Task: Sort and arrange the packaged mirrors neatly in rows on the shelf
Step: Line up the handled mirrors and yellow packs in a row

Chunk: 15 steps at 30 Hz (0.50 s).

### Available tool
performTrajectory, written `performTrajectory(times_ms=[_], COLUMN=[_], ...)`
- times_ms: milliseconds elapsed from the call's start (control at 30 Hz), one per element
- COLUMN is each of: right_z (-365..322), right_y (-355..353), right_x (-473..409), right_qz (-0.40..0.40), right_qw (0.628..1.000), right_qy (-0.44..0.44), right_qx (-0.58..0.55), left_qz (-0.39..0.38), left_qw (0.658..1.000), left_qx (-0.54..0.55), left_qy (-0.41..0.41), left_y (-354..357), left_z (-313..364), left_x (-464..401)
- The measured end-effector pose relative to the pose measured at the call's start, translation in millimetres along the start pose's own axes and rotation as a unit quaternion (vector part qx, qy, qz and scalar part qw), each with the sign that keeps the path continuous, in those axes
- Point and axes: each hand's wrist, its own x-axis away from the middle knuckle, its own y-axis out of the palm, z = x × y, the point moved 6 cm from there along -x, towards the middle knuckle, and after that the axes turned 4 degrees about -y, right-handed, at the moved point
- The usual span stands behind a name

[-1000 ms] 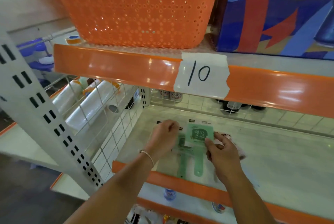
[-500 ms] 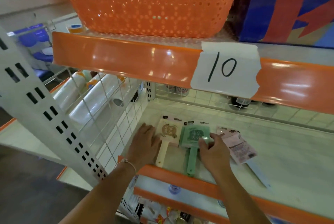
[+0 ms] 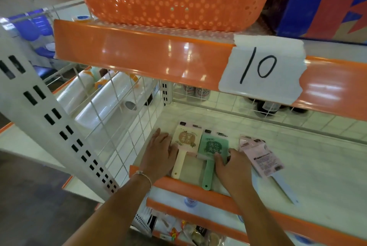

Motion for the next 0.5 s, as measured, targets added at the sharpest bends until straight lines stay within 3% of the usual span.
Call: performTrajectory(times_ms=[500], right_z=[-3.8], right_y=[-3.5], right_x=[0.3], right_qz=[-0.012], right_qw=[1.0], right_qy=[-0.012], right_qx=[0.025], left_qz=[-0.009], left_qw=[1.0], left_qx=[0.02], left_qy=[0.009], left_y=[0.8], left_z=[0.2], left_x=[1.8])
